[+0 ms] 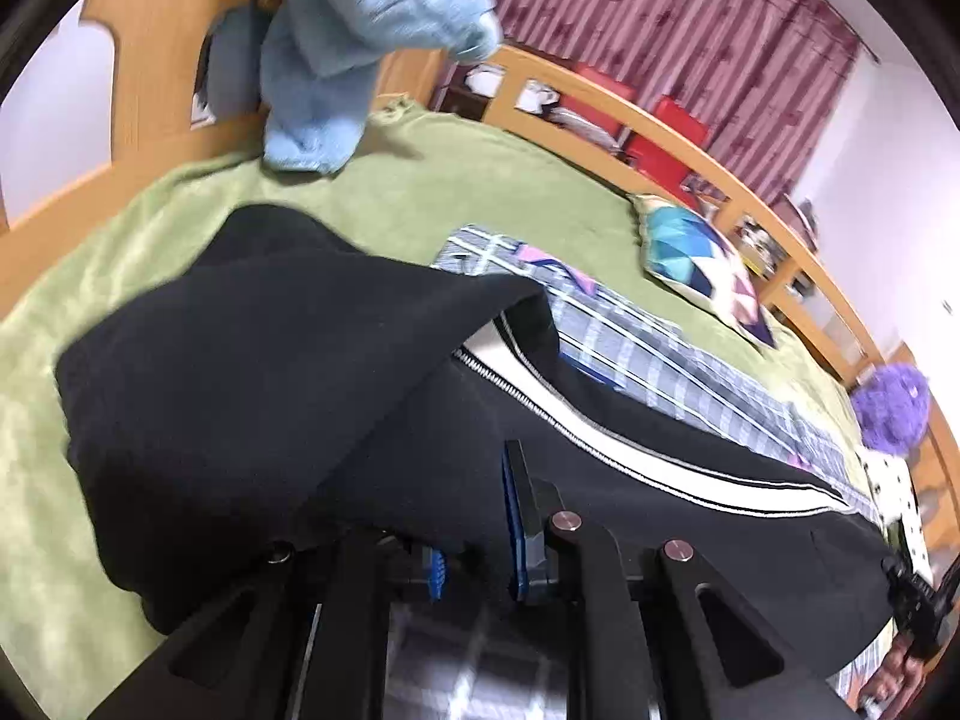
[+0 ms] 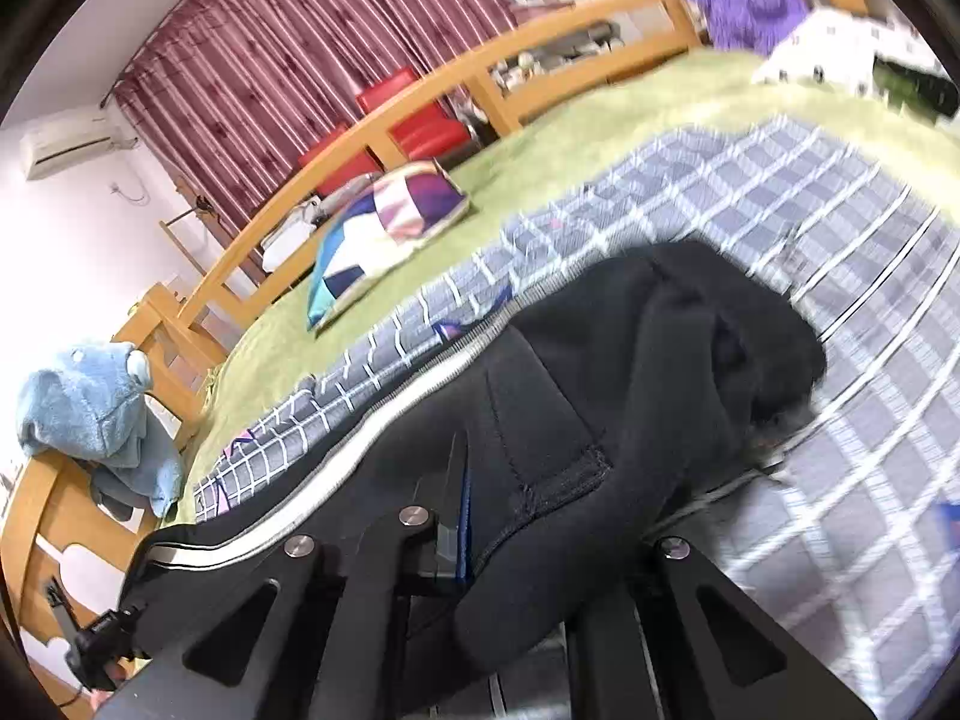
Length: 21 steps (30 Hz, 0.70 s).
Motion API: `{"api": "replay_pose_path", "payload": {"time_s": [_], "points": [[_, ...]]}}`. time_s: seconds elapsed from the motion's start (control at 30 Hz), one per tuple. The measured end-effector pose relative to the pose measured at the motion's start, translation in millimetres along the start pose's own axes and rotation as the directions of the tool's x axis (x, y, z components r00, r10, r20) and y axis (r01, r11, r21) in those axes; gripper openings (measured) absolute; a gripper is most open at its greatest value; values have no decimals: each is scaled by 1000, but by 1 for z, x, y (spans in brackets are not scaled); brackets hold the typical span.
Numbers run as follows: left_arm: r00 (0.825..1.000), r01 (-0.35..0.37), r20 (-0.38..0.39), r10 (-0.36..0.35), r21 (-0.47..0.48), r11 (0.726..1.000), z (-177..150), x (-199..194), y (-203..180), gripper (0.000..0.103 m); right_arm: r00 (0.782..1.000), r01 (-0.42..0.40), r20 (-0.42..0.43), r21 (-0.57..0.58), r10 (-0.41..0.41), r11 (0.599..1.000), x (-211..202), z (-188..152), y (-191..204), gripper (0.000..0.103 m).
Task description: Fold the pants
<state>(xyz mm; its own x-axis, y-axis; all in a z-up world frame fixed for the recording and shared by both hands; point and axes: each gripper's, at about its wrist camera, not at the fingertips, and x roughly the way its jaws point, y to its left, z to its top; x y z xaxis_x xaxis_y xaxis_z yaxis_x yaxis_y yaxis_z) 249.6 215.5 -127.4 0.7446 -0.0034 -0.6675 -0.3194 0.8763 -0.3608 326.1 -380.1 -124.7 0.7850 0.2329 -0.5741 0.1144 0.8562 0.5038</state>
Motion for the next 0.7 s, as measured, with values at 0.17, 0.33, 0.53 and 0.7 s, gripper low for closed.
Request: {"api": "replay_pose_path", "payload": {"time_s": [0.17,0.33,0.53,0.7], "points": [[997,69,-41,-67,31,997,-54,-55,-6,15,999,45,9,-61,-45,997,-86,-6,-29,8],[984,96,-155,-90,31,995,-140,-91,7,16,991,115,-55,-109,-121,987,-157,-55,-84,8],[968,79,-242,-73,15,997,-176,-85,30,24,972,145,-183,-37,-149,989,-160,-116,-140,17],[979,30,-202,-19,51,998,-180,-125,47,48,968,179,-177,-14,-179,984,-176,-147,-147,36]]}}
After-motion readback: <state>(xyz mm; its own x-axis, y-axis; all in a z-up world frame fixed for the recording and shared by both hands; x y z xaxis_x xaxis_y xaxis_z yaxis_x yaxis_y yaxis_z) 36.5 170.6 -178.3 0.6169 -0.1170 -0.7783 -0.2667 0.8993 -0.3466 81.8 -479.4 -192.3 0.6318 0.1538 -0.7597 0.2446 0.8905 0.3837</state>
